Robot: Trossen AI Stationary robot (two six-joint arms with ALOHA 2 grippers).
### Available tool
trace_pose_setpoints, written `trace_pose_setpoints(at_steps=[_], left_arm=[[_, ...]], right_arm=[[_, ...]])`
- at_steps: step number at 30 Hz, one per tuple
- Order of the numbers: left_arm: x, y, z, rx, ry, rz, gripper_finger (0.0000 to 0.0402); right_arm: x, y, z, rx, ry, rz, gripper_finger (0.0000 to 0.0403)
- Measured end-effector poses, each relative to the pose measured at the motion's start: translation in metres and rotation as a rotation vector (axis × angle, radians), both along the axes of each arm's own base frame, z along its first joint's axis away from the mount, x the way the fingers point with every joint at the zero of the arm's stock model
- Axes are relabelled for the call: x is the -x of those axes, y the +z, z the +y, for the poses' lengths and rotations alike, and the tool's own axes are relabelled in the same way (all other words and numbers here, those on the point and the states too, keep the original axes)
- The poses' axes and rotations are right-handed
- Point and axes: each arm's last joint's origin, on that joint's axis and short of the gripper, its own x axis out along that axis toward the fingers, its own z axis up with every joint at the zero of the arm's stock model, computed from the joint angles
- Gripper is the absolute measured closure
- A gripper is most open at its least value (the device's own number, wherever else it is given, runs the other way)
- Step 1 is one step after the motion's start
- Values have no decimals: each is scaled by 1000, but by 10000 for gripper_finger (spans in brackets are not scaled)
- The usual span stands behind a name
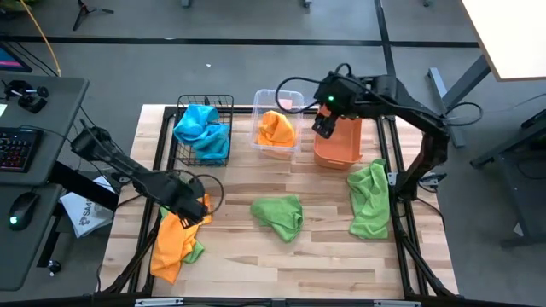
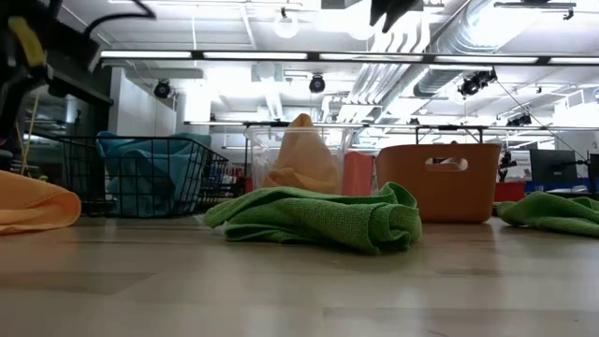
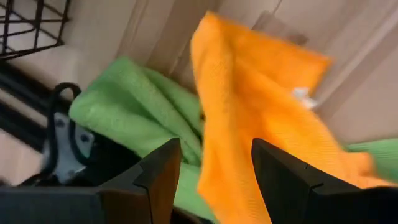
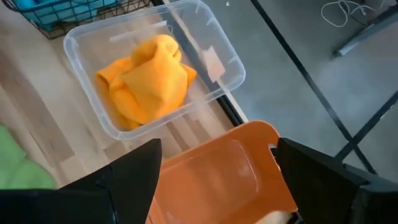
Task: Sort microfiber towel by color & place in baskets
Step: Put the orange towel into the transparent bin
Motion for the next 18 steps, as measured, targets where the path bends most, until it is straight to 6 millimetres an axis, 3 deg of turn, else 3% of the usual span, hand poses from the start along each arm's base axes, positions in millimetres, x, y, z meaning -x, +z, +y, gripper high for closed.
trace_pose_setpoints(at_steps=[6,18], left_arm=[[-14,-17,-6,12,-67,76,216],[-4,-49,5,79,-47,181,216]], right_arm=[[20,-12,7,-32,-30,22,89],[77,-105,35,-235,-224,-203,89]])
